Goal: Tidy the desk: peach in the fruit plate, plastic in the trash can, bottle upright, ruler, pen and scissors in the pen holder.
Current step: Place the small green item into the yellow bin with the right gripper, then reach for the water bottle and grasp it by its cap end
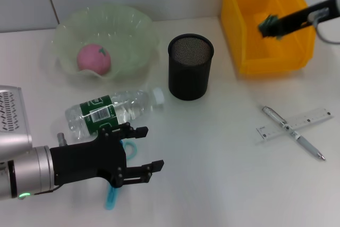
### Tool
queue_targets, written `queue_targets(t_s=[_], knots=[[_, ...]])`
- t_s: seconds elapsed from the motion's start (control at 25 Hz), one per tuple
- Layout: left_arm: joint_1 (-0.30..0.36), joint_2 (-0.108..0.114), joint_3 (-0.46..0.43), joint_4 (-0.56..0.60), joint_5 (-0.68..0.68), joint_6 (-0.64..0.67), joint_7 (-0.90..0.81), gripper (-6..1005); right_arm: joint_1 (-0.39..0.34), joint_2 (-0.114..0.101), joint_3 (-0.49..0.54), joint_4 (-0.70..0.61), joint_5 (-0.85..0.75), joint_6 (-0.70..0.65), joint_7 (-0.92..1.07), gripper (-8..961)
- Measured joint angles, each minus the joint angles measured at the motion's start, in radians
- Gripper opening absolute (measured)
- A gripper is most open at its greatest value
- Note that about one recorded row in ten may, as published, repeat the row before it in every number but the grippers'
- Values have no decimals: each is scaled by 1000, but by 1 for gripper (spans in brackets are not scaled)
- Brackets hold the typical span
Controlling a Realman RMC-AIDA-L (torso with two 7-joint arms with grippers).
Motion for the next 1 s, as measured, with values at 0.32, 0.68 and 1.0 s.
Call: queue_targets(t_s=[0.32,0.68,1.0], knots=[[-2,-1,0,0,0,3,-4,774,28,-4,13,134,-108,230,-37,306],[-9,-1,0,0,3,3,-12,772,99,-4,10,341,-188,408,-38,284],[-9,1,0,0,3,4,-13,771,109,-6,9,364,-184,421,-57,586]])
